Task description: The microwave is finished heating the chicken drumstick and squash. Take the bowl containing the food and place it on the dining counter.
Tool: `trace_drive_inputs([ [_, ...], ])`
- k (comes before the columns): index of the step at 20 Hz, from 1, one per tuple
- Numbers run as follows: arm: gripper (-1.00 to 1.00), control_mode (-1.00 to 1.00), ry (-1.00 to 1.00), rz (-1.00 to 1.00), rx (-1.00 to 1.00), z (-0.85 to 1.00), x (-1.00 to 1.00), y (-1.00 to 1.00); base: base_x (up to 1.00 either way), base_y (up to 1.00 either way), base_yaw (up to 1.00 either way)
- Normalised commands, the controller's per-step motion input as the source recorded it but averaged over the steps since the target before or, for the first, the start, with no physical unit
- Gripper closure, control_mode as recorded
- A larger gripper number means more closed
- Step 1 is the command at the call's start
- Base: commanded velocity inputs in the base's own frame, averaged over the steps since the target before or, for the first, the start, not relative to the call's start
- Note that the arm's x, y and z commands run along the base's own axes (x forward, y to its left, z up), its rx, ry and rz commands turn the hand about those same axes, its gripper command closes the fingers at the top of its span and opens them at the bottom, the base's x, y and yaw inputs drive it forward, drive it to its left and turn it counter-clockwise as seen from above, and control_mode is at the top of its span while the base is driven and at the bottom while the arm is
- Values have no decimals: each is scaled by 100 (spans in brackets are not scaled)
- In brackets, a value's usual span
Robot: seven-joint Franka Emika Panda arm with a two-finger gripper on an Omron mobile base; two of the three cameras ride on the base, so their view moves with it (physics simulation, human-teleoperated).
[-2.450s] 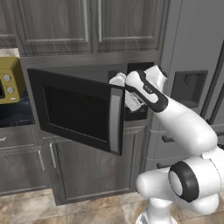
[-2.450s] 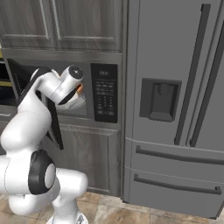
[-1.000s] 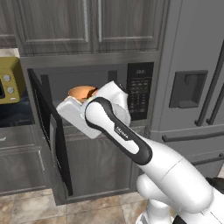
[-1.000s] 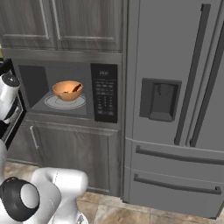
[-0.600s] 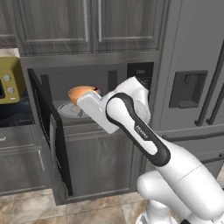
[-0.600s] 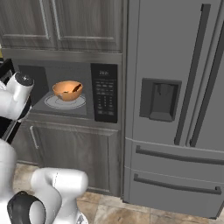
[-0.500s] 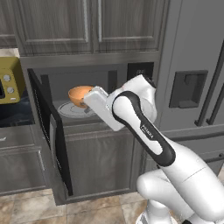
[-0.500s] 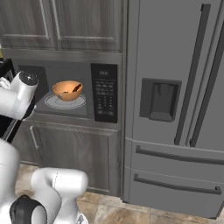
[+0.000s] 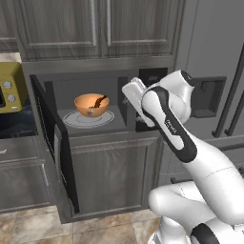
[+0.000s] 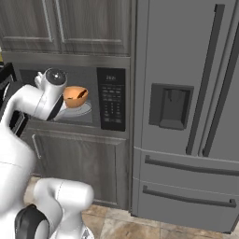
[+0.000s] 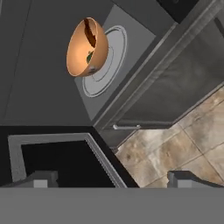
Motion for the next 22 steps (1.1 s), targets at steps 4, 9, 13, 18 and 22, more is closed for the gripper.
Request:
trace_drive_inputs([
  [4,-100,-100,-1,-24,-8,-22,99,-64,0,0,0],
  [9,-100,-100,0,0,0,-9,21,-3,0,0,0],
  [13,-100,-100,0,0,-2,-47,50,23,0,0,0],
  [18,-100,-100,0,0,-2,-28,51,51,0,0,0],
  [22,-100,-100,0,0,-4,-24,50,63,0,0,0],
])
